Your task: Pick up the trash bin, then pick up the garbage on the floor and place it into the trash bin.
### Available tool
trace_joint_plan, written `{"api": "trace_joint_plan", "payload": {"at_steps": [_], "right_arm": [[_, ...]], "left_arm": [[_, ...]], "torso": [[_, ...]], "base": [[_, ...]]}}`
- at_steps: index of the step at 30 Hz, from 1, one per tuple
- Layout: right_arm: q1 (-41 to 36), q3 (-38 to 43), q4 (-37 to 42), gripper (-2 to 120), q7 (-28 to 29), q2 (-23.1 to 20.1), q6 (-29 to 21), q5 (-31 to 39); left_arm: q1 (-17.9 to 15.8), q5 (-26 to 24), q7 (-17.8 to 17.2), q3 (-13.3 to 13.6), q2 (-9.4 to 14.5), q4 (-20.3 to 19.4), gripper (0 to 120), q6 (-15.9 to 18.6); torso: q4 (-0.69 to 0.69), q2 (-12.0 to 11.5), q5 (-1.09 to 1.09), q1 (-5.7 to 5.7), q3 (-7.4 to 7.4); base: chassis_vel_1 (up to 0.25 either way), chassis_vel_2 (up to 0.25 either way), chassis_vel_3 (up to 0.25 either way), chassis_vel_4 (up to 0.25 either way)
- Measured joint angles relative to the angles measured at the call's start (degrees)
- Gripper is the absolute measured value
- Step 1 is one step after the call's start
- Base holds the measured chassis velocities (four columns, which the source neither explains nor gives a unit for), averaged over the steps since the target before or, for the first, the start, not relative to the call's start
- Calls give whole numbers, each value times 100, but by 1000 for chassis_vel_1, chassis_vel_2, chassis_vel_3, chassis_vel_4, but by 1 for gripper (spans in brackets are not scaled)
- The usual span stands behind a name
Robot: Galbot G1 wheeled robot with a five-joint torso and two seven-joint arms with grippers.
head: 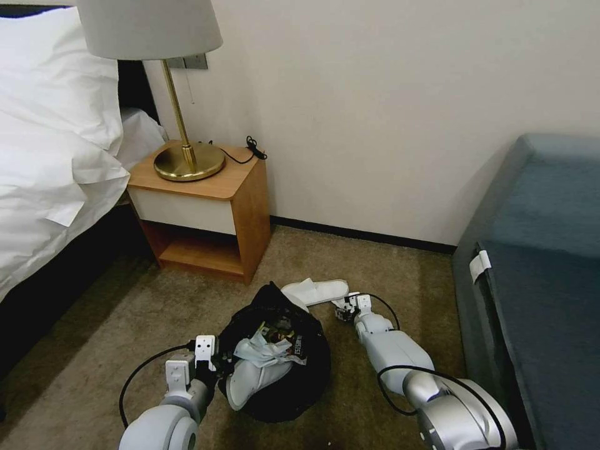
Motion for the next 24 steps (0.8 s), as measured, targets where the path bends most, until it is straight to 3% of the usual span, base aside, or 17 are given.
{"api": "trace_joint_plan", "payload": {"at_steps": [5,6,7,8,10,14,15,24], "right_arm": [[-5,6,0,39,-26,3,18,-10],[-5,6,0,39,-26,3,18,-10],[3,6,-7,33,-22,-3,19,-13],[12,6,-18,28,-19,-12,20,-14],[16,6,-16,22,-17,-19,22,-14],[16,6,-18,10,-16,-40,36,-13],[9,6,-16,2,-16,-45,45,-13],[-13,6,0,0,-2,-58,65,-17]], "left_arm": [[-15,-1,3,10,-22,14,0,-3],[-15,-1,3,10,-22,14,0,-3],[-17,0,4,6,-21,15,0,-4],[-19,0,3,-1,-19,18,0,-5],[-15,-3,9,-4,-11,18,0,-6],[-4,-5,11,-24,2,18,0,-17],[-1,-5,11,-28,5,18,0,-19],[-1,0,16,-23,3,23,0,-31]], "torso": [[3,0,2,0,0],[3,0,2,0,0],[2,0,1,0,1],[-8,0,-9,0,1],[-9,0,-4,0,1],[-7,0,-6,0,1],[-4,0,-4,1,2],[-2,-2,-2,0,2]], "base": [[0,0,0,0],[0,0,0,0],[0,0,0,0],[0,0,0,0],[0,0,0,0],[0,0,0,0],[0,0,0,0],[0,0,0,0]]}}
